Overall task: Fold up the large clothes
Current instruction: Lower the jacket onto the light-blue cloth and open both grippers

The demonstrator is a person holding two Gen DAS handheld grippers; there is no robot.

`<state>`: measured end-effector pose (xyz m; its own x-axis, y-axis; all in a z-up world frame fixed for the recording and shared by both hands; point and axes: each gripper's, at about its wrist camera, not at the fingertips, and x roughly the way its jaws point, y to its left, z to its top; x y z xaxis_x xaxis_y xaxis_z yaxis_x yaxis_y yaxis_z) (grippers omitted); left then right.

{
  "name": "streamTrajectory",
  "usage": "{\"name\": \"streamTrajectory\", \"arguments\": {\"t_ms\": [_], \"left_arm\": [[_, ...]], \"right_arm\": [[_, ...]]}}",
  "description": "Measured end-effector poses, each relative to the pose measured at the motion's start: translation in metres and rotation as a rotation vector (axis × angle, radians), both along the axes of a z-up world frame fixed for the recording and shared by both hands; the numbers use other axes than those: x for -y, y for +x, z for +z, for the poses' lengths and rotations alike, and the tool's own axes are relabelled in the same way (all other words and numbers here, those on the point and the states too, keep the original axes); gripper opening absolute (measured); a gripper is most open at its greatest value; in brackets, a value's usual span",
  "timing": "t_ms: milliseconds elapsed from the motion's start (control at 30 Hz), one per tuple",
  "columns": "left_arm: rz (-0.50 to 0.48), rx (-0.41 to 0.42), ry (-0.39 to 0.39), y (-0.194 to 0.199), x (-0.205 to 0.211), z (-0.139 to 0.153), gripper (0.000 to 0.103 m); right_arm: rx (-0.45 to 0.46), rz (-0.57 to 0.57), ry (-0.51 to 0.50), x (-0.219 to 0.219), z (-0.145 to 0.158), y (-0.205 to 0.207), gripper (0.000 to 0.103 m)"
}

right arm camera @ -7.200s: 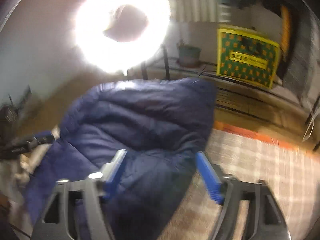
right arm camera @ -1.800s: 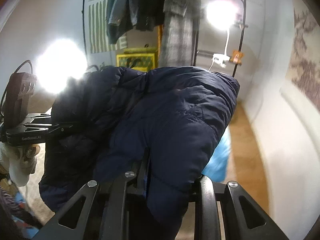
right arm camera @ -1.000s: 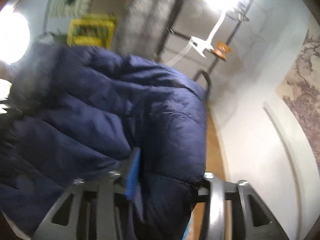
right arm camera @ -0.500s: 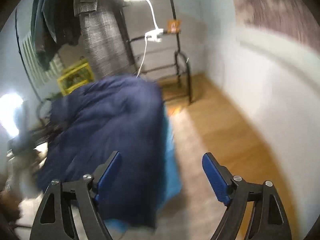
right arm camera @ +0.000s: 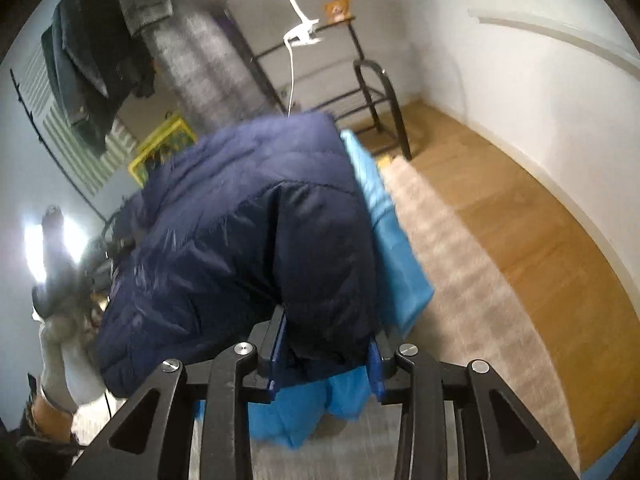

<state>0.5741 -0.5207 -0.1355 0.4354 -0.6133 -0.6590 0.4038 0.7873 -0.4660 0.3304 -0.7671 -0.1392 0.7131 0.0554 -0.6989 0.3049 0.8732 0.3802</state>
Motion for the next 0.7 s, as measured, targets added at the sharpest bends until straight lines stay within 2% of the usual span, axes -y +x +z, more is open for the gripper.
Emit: {"name": "streamTrajectory", "arguments": {"t_ms": [133,267,433,700], "left_arm": [[0.009,0.053,0.067,-0.005,0.000,0.009,0.060],[0.019,0.100,0.103,-0.017,-0.012,0.026,0.060],[0.025,0.138,0.096,-0.037,-0.042,0.059,0.060],[-0.005,0.225,0.092,-0.097,-0.083,0.122,0.060]], "right_arm": [[-0.020,0.024,-0.055,-0.013,0.003,0.001,0.033],[0.006,0.022,-0.041,-0.017,0.009,-0.011,0.035],[0.017,0.006,-0.091,-0.031,0.027,-0.024,0.039],[0.057,-0.001,-0.175,-0.064,0.071,-0.060,0.039]]}}
